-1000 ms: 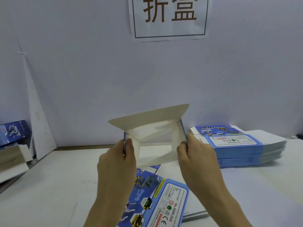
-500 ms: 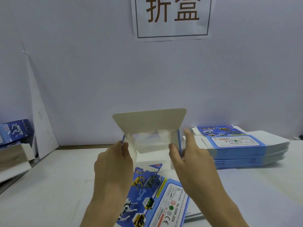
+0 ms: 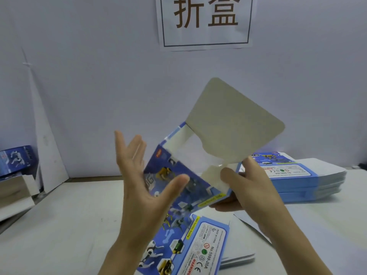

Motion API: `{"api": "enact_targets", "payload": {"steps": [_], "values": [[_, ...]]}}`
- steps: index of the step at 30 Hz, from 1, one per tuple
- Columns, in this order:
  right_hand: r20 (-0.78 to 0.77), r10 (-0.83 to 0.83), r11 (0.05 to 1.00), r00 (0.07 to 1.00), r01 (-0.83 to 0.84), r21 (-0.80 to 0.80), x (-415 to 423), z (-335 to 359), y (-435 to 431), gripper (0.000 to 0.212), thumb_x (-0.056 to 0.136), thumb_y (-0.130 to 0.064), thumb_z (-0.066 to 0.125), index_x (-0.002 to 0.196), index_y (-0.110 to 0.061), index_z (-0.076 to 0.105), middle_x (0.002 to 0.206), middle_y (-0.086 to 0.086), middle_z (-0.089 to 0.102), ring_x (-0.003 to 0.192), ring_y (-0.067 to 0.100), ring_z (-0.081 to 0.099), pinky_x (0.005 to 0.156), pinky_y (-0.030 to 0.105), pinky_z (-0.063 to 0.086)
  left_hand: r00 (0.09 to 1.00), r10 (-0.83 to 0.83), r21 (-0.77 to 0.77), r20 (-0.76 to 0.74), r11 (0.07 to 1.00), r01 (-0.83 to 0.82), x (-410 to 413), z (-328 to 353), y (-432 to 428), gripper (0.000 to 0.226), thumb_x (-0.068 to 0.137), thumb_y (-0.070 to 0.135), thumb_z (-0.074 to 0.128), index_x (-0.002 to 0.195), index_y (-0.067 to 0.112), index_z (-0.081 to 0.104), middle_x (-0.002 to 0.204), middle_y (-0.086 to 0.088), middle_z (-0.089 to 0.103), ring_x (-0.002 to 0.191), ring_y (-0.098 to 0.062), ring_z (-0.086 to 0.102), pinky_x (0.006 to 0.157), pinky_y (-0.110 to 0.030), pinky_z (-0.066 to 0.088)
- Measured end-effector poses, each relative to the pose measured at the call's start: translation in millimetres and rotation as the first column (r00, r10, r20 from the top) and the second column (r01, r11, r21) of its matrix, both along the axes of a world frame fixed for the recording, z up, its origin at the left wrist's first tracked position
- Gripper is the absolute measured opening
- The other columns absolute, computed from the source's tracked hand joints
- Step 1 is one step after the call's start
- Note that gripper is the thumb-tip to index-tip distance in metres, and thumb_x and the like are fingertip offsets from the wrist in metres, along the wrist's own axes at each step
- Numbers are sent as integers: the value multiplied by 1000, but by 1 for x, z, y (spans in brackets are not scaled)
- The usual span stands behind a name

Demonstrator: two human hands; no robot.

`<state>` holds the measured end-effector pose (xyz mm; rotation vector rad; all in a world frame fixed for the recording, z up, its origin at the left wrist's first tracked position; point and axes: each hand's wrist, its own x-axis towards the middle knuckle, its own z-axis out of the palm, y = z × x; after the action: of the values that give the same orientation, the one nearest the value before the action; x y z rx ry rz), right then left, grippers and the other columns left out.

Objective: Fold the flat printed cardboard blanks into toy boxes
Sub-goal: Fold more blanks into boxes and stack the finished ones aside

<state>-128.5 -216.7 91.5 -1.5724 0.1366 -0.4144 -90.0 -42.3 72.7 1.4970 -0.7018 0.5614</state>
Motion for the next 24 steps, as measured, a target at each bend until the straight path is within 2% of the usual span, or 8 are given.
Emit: {"api": "enact_targets", "payload": {"steps": [2,4,6,10,13,18,22,24], "values": [[-8,35,992,999,-33,120,0,2,3,11,89,-6,52,96,-13,57,71,20,69,56,36,69,45,31,54,991,23,133,131,990,-40,2,0,4,123,56,73,73,146,49,-7,155,27,7,140,11,16,99,-5,35],[-23,46,981,999,-41,189,-1,3,7,9,89,-6,52,97,-9,56,70,21,69,58,37,70,46,32,55,943,134,323,304,917,-235,8,-2,4,128,53,76,68,147,38,-12,157,22,-6,147,-3,5,116,-39,30],[-35,90,981,995,-82,176,-2,4,11,8,88,-7,55,95,-7,55,63,19,67,59,39,70,47,32,56,896,251,406,367,823,-397,12,-6,2,133,51,87,57,147,32,-16,159,1,-9,149,-23,-2,112,-64,22],[-68,115,993,991,-114,14,-6,7,14,14,89,-14,56,89,0,57,55,18,65,51,32,67,45,27,52,877,304,501,372,730,-465,14,-12,-1,141,49,90,53,148,24,-21,159,-13,-11,148,-30,-9,108,-69,22],[-60,27,985,998,-37,-167,-8,10,4,37,91,-29,56,60,-10,55,40,1,52,35,15,48,39,20,39,900,246,511,360,755,-411,17,-15,-1,126,61,65,70,149,26,-13,156,-9,4,146,-33,10,105,-67,31],[-48,-106,963,993,90,-254,-5,4,-1,50,94,-37,52,50,-15,45,38,-7,44,33,4,37,46,22,35,973,25,606,229,778,-163,9,-16,-1,95,82,60,51,136,55,-27,149,30,-28,144,1,-12,106,-41,44],[-64,-75,977,995,60,-205,-5,6,-4,50,96,-32,49,53,-7,51,37,-4,47,33,7,39,41,15,36,948,87,676,305,682,-280,14,-16,2,102,93,35,52,128,45,-43,139,30,-42,135,9,-29,116,-16,13],[-78,-71,973,994,52,-226,-5,5,-3,54,96,-35,48,48,-10,53,39,-1,49,36,8,41,51,22,39,950,89,662,300,698,-275,14,-14,3,85,93,32,45,133,33,-31,148,21,-30,142,2,-15,107,-2,10]]}}
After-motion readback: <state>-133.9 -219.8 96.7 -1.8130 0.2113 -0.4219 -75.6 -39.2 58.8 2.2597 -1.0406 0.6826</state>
